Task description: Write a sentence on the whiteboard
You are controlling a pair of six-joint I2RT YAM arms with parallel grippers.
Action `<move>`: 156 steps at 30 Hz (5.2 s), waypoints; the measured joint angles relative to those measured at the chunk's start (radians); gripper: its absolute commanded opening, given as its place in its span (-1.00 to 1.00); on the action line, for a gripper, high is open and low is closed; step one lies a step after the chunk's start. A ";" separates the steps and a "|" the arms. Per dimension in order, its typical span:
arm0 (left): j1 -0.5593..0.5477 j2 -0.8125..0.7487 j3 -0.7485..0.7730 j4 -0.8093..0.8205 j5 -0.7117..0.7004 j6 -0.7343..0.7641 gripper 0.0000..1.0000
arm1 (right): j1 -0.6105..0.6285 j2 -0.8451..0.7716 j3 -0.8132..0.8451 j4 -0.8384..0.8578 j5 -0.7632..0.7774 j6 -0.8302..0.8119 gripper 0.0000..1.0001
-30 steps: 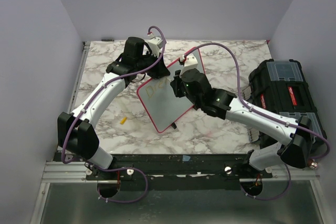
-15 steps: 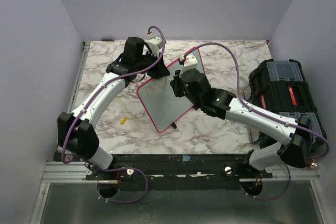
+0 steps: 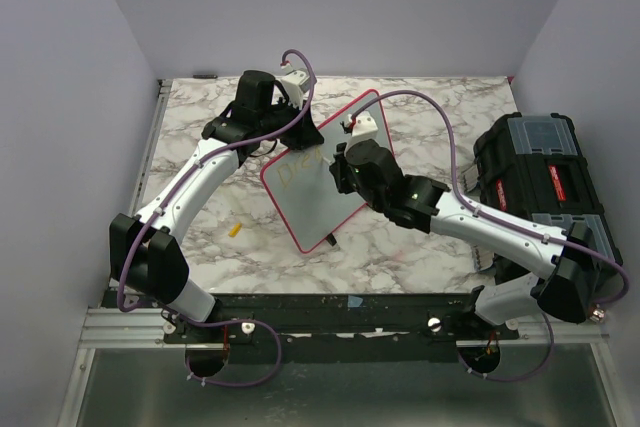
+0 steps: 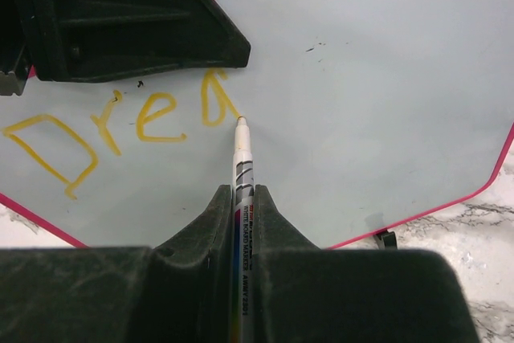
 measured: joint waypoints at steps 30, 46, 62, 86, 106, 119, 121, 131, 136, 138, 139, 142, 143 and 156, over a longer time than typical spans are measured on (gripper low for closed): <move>-0.005 -0.003 0.000 0.000 0.002 0.000 -1.00 | -0.033 -0.017 0.059 -0.009 0.000 -0.009 -0.99; -0.005 -0.003 0.000 0.000 0.002 0.000 -1.00 | -0.046 0.003 0.068 -0.005 -0.023 -0.008 -0.99; -0.002 -0.003 -0.002 0.001 -0.003 0.000 -1.00 | -0.046 -0.006 0.012 0.003 -0.024 0.000 -0.99; -0.002 -0.003 -0.003 0.002 -0.003 -0.001 -1.00 | -0.046 0.029 0.106 -0.020 -0.004 -0.018 -0.99; 0.000 -0.003 -0.004 0.003 -0.005 -0.001 -1.00 | -0.059 0.023 0.061 -0.023 0.007 0.003 -0.99; 0.000 -0.003 -0.004 0.002 -0.006 -0.001 -1.00 | -0.059 0.016 0.039 -0.034 0.008 0.018 -0.99; 0.000 -0.003 -0.004 0.002 -0.006 -0.001 -1.00 | -0.059 0.018 0.049 -0.043 0.007 0.017 -0.99; 0.000 -0.005 -0.006 0.003 -0.006 -0.001 -1.00 | -0.059 0.035 0.092 -0.053 0.008 0.007 -0.99; 0.000 -0.005 -0.006 0.003 -0.006 -0.002 -1.00 | -0.060 0.040 0.104 -0.053 0.008 0.002 -0.99; 0.000 -0.005 -0.006 0.003 -0.006 -0.002 -1.00 | -0.062 0.043 0.108 -0.053 0.008 0.000 -0.99; 0.001 -0.005 -0.006 0.003 -0.007 -0.002 -1.00 | -0.063 0.045 0.111 -0.053 0.008 0.000 -0.99; 0.002 -0.004 -0.007 0.004 -0.006 -0.002 -1.00 | -0.064 0.047 0.122 -0.052 0.008 -0.001 -0.99; 0.002 -0.005 -0.007 0.004 -0.006 -0.002 -1.00 | -0.064 0.047 0.123 -0.052 0.008 -0.001 -0.99; 0.002 -0.005 -0.008 0.005 -0.006 -0.002 -1.00 | -0.067 0.053 0.135 -0.051 0.014 0.000 -0.99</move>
